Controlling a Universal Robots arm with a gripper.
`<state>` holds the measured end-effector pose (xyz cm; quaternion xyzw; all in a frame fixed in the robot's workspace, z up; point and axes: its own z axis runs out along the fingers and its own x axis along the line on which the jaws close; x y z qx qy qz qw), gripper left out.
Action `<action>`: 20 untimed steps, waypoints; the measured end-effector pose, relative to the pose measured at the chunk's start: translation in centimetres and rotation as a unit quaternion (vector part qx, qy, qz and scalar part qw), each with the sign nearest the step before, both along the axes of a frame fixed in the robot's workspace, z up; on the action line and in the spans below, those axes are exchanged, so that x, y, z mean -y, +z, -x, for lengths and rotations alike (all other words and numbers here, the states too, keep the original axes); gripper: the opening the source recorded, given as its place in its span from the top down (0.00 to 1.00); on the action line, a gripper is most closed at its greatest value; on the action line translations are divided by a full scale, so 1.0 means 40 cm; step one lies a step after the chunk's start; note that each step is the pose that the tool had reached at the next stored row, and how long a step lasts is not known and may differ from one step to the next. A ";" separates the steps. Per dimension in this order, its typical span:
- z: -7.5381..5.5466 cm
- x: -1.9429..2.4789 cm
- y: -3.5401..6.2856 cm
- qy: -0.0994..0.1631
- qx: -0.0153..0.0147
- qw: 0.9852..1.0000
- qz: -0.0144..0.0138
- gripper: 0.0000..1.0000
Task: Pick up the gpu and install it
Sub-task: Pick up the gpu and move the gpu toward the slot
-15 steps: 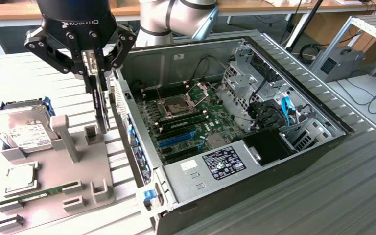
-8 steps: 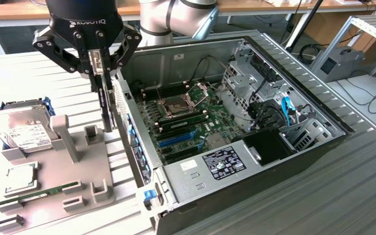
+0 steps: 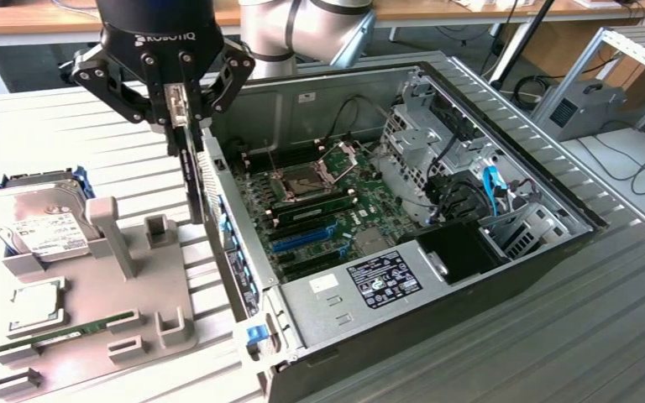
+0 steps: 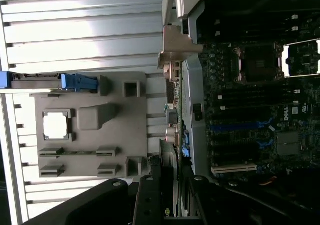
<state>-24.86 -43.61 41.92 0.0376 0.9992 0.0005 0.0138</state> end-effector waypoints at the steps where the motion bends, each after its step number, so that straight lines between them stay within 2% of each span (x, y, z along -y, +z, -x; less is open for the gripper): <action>1: -0.003 0.000 0.000 0.000 0.000 1.000 0.000 0.74; 20: -0.048 0.000 0.000 0.000 0.000 1.000 0.000 0.74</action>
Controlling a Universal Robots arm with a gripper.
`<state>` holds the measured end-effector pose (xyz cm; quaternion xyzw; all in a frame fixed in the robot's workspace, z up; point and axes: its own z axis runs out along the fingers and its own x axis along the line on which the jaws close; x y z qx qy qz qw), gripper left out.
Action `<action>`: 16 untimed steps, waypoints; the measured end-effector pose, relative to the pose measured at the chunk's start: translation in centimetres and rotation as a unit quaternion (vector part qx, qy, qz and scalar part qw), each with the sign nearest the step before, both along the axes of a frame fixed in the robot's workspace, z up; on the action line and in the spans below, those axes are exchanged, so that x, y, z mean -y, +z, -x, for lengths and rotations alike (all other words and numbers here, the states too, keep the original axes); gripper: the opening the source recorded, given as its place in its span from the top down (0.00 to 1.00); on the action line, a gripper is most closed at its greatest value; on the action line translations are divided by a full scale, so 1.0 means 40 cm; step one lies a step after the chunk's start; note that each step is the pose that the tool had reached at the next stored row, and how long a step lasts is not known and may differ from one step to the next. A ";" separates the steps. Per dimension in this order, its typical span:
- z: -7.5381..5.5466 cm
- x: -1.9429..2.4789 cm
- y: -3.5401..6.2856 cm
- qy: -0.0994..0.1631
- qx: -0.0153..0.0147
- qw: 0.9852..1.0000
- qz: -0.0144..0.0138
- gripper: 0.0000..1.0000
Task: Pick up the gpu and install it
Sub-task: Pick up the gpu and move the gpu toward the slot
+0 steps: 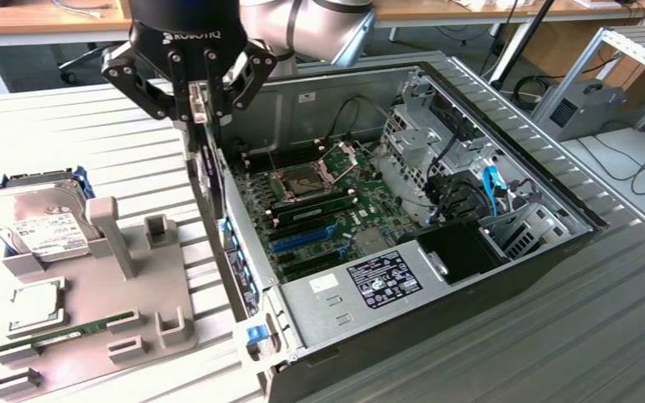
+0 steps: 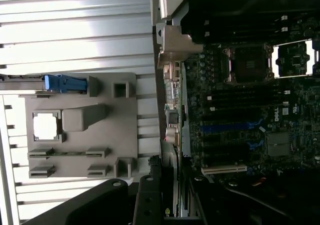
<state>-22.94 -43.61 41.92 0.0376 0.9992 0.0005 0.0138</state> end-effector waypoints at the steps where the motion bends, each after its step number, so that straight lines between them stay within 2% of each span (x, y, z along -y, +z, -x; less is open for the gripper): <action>1: -0.004 0.000 0.000 0.000 0.000 1.000 0.000 0.74; 16: -0.048 0.000 0.000 0.000 0.000 1.000 0.000 0.74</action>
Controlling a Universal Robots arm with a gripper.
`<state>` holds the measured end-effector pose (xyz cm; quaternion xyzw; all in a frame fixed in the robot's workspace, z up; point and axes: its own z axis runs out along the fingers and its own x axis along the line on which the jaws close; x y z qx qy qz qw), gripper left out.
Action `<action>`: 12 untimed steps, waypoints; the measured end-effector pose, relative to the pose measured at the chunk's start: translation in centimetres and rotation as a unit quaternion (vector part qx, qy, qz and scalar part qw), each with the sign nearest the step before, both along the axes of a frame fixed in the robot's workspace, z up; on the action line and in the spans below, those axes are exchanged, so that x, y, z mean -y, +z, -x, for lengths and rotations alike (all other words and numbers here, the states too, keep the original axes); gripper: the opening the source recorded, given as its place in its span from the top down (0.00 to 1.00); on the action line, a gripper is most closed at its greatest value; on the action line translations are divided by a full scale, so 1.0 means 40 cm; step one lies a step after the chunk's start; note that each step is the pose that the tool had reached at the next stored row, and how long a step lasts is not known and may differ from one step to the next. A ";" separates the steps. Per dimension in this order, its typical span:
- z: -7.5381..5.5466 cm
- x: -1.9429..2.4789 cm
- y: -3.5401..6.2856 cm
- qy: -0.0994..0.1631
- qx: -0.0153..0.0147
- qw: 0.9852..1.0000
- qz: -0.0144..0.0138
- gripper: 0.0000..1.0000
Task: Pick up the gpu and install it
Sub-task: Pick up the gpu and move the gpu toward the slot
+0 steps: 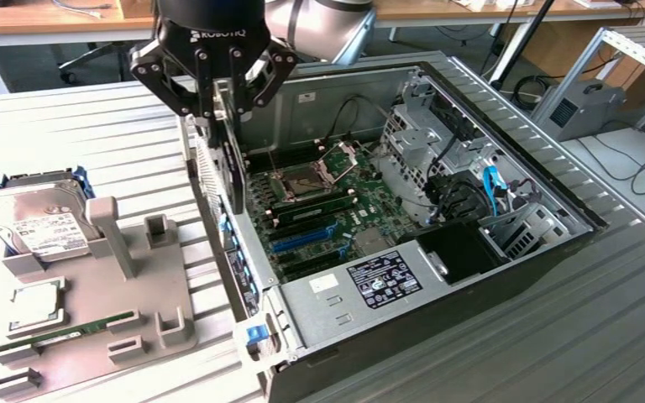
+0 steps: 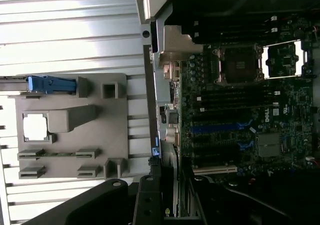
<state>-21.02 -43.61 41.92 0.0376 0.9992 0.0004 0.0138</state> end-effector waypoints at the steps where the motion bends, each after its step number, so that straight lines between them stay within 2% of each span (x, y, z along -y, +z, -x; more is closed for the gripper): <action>1: -0.005 0.000 0.000 0.000 0.000 1.000 0.000 0.74; 12: -0.031 0.000 0.000 0.000 0.000 1.000 0.000 0.74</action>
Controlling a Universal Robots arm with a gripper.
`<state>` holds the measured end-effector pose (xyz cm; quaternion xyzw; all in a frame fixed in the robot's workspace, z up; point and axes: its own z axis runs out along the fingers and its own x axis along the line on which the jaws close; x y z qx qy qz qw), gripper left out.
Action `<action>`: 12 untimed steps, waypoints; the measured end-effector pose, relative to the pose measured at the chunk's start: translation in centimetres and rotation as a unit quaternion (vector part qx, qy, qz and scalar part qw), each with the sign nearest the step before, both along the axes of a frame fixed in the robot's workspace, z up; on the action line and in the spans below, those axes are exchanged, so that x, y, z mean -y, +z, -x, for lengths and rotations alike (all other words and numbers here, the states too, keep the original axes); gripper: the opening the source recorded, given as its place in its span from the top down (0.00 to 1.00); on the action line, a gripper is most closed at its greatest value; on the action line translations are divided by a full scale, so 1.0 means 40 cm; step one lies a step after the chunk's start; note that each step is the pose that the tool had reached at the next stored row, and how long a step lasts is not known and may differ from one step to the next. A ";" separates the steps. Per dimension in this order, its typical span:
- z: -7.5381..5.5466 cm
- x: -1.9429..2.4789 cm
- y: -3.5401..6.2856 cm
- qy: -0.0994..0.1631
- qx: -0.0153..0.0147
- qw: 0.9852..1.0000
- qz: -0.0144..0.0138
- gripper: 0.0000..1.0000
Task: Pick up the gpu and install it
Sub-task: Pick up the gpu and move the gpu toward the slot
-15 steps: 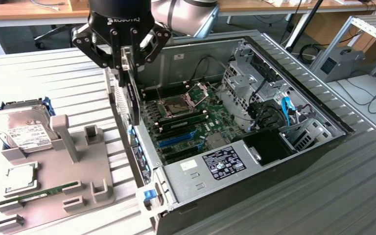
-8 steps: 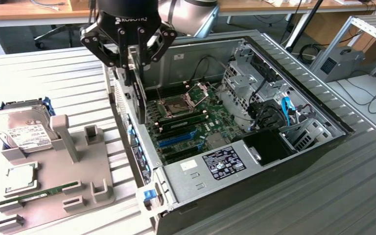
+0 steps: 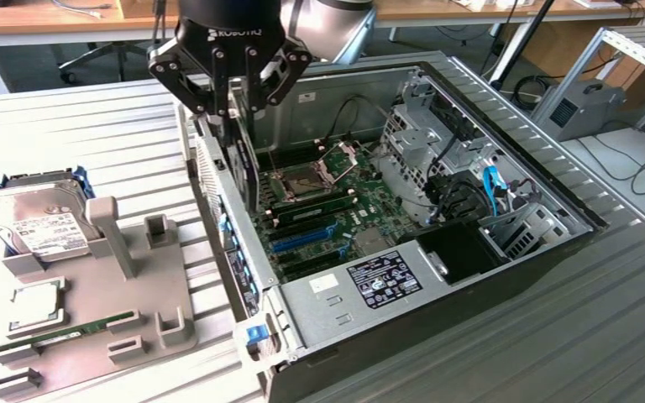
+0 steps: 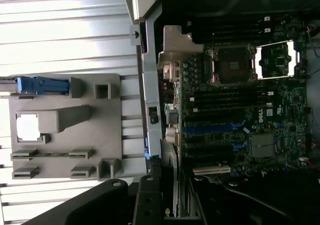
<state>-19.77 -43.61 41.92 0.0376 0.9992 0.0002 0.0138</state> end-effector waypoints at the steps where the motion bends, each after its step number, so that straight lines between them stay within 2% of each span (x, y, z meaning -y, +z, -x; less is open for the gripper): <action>1: -0.002 0.000 0.000 0.000 0.000 1.000 0.000 0.74; 12: -0.025 0.000 0.000 0.000 0.000 1.000 0.000 0.74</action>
